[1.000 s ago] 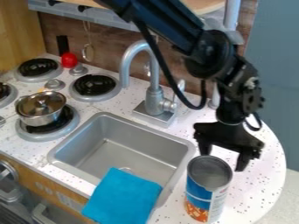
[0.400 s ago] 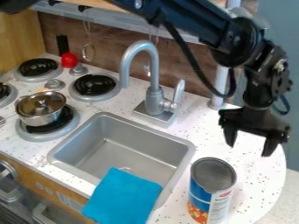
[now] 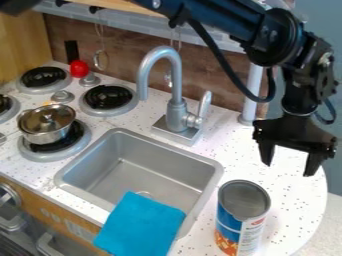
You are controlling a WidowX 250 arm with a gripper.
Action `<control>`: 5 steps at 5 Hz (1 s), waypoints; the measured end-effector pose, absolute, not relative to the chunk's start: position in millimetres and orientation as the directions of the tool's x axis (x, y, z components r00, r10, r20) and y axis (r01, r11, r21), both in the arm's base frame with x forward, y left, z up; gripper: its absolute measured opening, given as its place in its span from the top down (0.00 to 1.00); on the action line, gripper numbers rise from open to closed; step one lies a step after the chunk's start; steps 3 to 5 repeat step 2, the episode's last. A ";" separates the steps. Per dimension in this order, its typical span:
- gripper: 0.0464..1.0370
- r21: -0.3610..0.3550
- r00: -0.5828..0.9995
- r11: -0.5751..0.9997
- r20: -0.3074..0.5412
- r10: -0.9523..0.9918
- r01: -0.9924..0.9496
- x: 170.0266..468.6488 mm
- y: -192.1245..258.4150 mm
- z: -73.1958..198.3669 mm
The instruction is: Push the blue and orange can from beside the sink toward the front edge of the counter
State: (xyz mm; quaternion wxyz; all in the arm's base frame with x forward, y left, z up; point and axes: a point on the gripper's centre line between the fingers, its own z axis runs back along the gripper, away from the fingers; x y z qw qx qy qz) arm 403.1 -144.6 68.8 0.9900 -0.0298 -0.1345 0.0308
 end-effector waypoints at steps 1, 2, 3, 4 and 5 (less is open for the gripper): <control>0.04 -0.073 0.964 0.997 0.262 0.050 -0.032 377.1 -136.7 92.4; 0.04 -0.104 0.945 0.995 0.326 0.029 0.005 349.3 -129.4 123.3; 0.04 -0.104 0.945 0.995 0.326 0.029 0.005 349.3 -129.4 123.3; 0.04 -0.104 0.945 0.995 0.326 0.029 0.005 349.3 -129.4 123.3; 0.04 -0.104 0.945 0.995 0.326 0.029 0.005 349.3 -129.4 123.3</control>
